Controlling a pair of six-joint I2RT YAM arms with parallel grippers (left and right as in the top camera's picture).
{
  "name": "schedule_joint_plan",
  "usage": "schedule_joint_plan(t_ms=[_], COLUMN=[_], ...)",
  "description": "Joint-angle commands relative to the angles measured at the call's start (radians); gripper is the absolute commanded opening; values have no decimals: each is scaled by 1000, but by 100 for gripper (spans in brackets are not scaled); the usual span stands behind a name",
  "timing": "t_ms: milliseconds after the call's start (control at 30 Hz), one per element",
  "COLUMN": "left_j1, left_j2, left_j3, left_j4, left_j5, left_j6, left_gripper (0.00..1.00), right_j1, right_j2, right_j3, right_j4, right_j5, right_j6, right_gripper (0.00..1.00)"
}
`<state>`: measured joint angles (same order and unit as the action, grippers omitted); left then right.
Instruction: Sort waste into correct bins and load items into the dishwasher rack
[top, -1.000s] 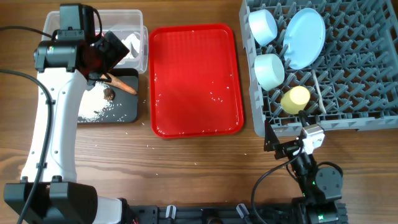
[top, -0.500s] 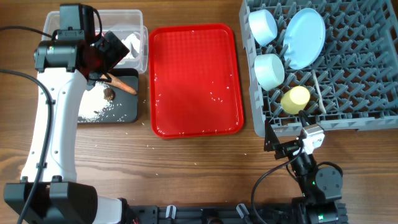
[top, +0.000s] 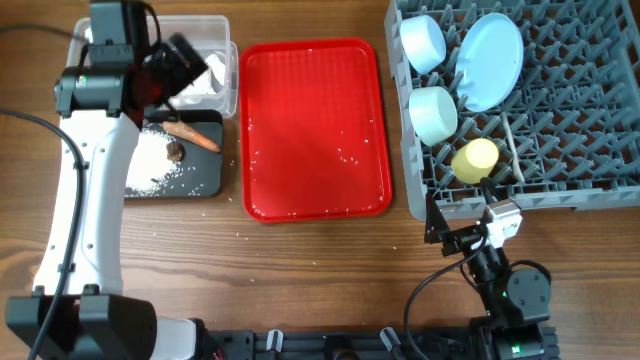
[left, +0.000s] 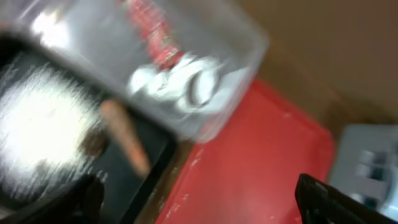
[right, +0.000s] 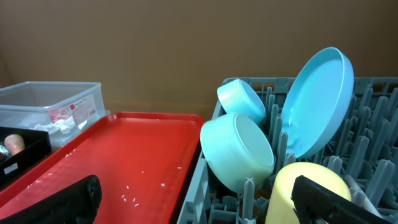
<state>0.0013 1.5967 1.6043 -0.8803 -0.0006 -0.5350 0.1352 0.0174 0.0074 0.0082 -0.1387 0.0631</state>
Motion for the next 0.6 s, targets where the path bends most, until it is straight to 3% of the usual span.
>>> schedule_joint_plan(t_ms=[0, 100, 333, 567], left_j1=[-4, -4, -4, -4], left_j2=[-149, -318, -846, -1303], left_j3=[-91, -257, -912, -1395], left_j4=[160, 277, 672, 850], left_j5=[200, 252, 235, 192], left_j6=[388, 560, 565, 549], left_gripper=[100, 100, 100, 100], right_j1=[-5, -5, -5, -5], right_j2=[-13, -13, -13, -13], right_j3=[-2, -2, -2, -2], right_j4=[5, 5, 5, 5], right_j5=[-20, -20, -20, -20], right_j6=[-8, -8, -8, -8], right_gripper=[100, 100, 100, 100])
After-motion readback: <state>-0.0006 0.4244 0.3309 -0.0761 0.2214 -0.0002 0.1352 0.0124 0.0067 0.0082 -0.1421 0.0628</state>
